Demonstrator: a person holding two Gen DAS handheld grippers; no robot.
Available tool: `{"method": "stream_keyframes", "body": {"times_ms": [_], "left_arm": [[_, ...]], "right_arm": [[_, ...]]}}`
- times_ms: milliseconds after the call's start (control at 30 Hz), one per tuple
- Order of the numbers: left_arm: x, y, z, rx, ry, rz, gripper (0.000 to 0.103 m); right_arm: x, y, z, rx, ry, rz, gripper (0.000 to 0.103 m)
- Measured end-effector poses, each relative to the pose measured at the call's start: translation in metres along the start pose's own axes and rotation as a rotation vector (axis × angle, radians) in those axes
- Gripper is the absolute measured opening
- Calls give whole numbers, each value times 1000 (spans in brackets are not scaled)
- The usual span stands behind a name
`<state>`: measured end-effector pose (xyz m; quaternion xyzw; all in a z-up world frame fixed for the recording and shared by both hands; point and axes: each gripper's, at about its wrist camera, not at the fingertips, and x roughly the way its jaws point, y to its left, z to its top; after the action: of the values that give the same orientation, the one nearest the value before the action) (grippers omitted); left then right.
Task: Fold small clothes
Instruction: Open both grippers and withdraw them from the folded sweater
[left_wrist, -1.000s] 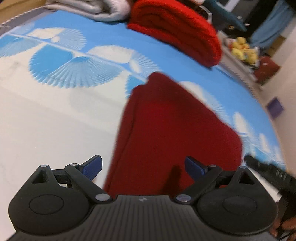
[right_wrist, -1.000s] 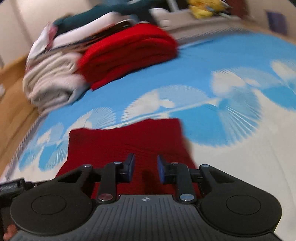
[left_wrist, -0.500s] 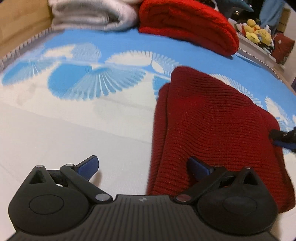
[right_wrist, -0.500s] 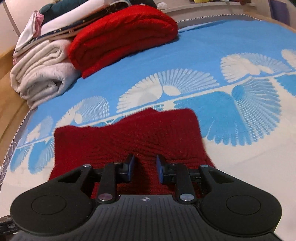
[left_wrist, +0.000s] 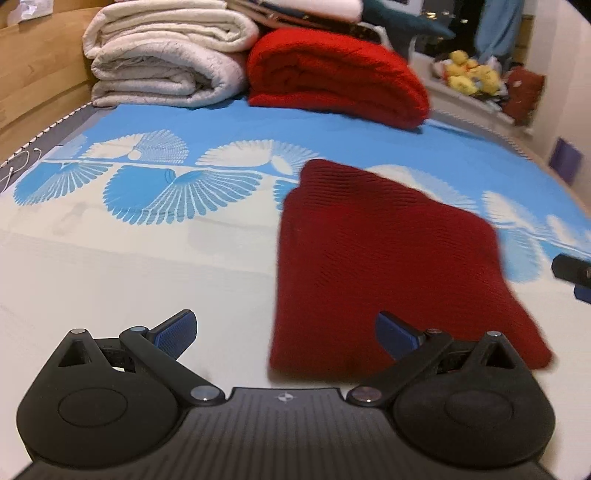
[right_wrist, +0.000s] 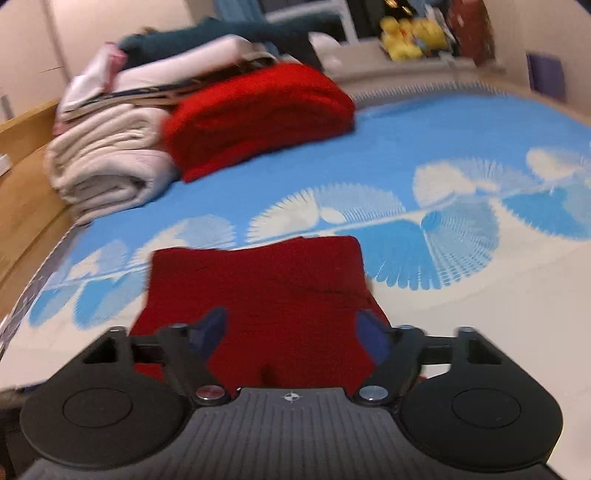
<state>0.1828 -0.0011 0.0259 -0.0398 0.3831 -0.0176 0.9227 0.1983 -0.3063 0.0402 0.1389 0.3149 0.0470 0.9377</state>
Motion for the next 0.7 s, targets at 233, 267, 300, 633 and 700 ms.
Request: {"method": "stream_keyframes", "body": {"times_ms": [233,267,300,633,700], "left_arm": [[-52,-3,-81,33,28,8,103],[-51,-6,-88,51,34,-9,103],[-49,-9,-91,73,41,-17,103],[-27,-4,-94,93,44,0,103],[-24,-6,-92,110,44,6,103]], "right_arm": [[-65,11,-108,-25,46,-144,97],[-65,10,-113,-8,65,-134,97],[-64,10,-115,1,74,-124,97],[-43,15,-113,1,86,-143,97],[-39,19,-113,-21,94,-135,97]]}}
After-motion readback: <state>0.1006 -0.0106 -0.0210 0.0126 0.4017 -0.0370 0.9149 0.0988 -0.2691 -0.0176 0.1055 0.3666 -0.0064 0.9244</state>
